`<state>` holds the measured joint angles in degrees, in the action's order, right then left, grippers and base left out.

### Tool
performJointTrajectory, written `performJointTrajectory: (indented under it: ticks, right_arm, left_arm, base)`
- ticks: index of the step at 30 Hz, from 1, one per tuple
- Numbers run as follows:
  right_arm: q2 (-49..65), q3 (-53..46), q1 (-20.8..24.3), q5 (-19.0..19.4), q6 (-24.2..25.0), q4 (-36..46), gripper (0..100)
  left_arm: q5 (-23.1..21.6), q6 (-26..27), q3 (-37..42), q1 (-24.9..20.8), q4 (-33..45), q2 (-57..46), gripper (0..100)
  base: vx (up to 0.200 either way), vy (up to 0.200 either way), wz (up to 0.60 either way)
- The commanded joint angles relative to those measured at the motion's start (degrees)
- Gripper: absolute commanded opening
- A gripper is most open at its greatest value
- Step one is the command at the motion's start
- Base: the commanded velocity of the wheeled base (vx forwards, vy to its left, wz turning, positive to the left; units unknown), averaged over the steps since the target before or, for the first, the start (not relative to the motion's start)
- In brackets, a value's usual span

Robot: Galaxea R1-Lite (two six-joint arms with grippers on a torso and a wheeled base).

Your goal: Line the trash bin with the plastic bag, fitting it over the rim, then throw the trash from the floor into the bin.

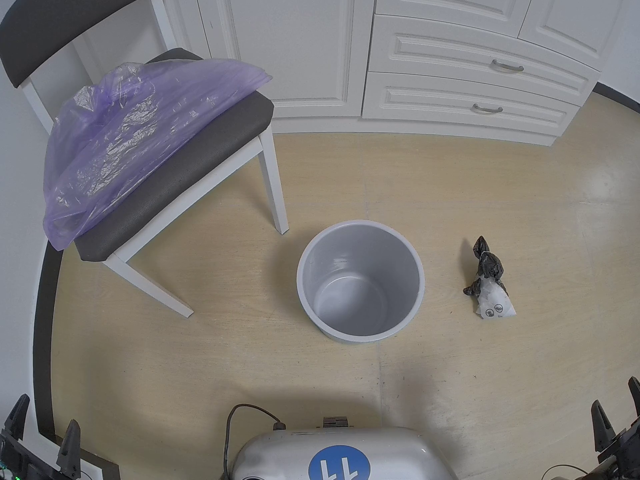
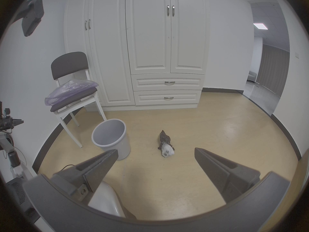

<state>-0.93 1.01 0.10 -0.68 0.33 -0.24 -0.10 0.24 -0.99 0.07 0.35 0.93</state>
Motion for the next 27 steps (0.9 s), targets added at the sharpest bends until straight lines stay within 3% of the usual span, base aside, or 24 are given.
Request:
performJointTrajectory:
  ticks: [1, 27]
  right_arm:
    - [0.9, -1.0, 0.0, 0.0, 0.0, 0.0, 100]
    - [0.9, -1.0, -0.1, 0.1, -0.1, 0.0, 100]
  left_arm:
    - [0.0, 0.0, 0.7, 0.0, 0.0, -0.8, 100]
    - [0.0, 0.1, 0.8, 0.0, -0.1, -0.9, 100]
  base:
    - [0.000, 0.000, 0.00]
    - [0.000, 0.000, 0.00]
